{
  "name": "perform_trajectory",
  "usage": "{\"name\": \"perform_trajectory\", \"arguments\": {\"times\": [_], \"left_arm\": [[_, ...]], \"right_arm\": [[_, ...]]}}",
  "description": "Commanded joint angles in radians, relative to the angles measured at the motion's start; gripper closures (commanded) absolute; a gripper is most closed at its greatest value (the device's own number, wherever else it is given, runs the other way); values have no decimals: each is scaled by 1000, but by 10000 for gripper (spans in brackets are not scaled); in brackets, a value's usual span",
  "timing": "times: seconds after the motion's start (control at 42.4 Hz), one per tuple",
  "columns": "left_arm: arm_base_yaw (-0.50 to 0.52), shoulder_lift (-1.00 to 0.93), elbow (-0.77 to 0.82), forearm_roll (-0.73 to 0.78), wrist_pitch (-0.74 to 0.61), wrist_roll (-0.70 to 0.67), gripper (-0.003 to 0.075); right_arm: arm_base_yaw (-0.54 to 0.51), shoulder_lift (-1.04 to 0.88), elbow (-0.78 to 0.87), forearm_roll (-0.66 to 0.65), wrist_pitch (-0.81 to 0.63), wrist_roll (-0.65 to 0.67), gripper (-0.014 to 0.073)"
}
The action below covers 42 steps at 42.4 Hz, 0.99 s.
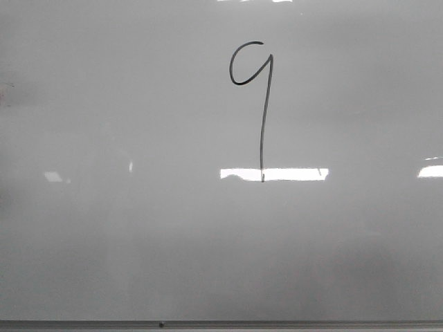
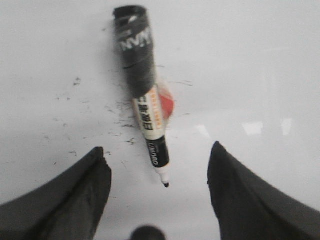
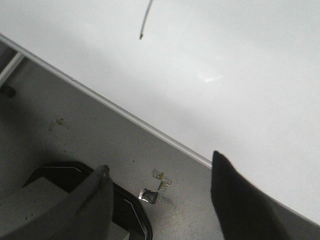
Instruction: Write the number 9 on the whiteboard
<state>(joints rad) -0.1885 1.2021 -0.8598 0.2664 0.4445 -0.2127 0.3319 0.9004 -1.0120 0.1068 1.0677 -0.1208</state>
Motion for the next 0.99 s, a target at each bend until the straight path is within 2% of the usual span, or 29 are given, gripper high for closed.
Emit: {"name": "perform_trajectory", "arguments": {"times": [0.0,0.165,0.283,0.424,0.566,0.896,0.943,0.967], "left_arm": [[-71,-116,-34,3,36,26,298],[-299,-328,-34,-3,260,44,299],[-425,-429,-34,-17,335,46,299],[-505,-488,-34,-51,339,46,299],[-528,-496,-34,-51,339,46,313],[-528,-494,-34,-58,338,45,653],[-528,-494,-34,-60,338,45,692],[-528,-494,-34,-60,338,45,717]], "right_arm": [[-4,-54,-27,-35,-40,61,172],[-4,-175,17,-43,-44,68,173],[-4,-236,54,-78,-40,68,173],[-4,-289,94,-82,-43,79,173],[-4,-307,102,-83,-43,81,200],[-4,-307,102,-83,-43,81,627],[-4,-307,102,-83,-44,81,669],[-4,-307,102,-83,-46,81,660]]}}
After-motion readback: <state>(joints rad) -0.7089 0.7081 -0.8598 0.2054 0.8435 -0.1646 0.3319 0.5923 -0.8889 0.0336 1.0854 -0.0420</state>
